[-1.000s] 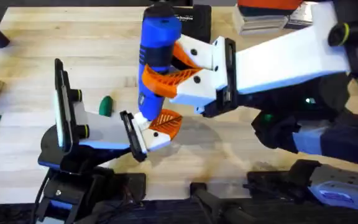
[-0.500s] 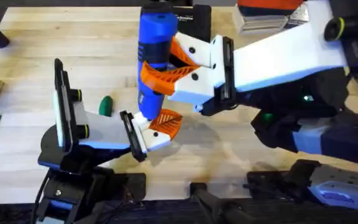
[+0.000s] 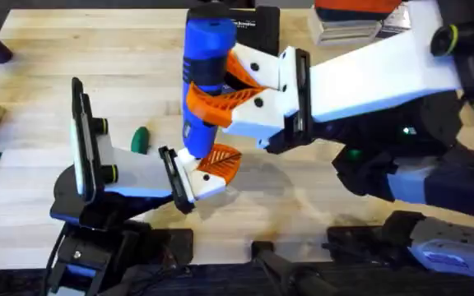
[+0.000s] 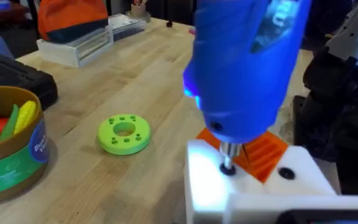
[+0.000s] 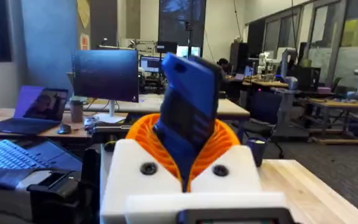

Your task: Pick up the gripper from the table and insert it into the empty holder that is missing its gripper. Then pick up a screw, insert it into the mounting hole, and use the screwdriver to tighten it. Finally, clean up the table by picking up the vegetable and placing it into the bucket.

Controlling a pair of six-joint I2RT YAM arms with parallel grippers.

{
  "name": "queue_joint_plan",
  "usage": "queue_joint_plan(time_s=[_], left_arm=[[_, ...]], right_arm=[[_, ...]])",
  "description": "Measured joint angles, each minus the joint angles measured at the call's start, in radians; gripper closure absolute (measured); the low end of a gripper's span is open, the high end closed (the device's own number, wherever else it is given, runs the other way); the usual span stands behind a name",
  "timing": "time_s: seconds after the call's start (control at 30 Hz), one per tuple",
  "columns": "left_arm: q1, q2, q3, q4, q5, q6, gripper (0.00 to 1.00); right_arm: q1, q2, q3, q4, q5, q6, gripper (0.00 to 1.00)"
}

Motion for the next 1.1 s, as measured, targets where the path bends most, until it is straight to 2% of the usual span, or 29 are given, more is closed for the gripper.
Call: queue_joint_plan(time_s=[0.23,0.6,1.1], left_arm=[[0.000,0.000,0.000,0.001,0.000,0.000,0.993],[0.000,0.000,0.000,0.003,0.000,0.000,0.993],[0.000,0.000,0.000,0.000,0.000,0.000,0.993]], right_arm=[[0.000,0.004,0.000,0.056,-0.008,0.000,0.974],[-0.001,0.004,0.000,0.057,-0.008,0.000,0.974],[-0.002,0.004,0.000,-0.002,-0.006,0.000,0.974]])
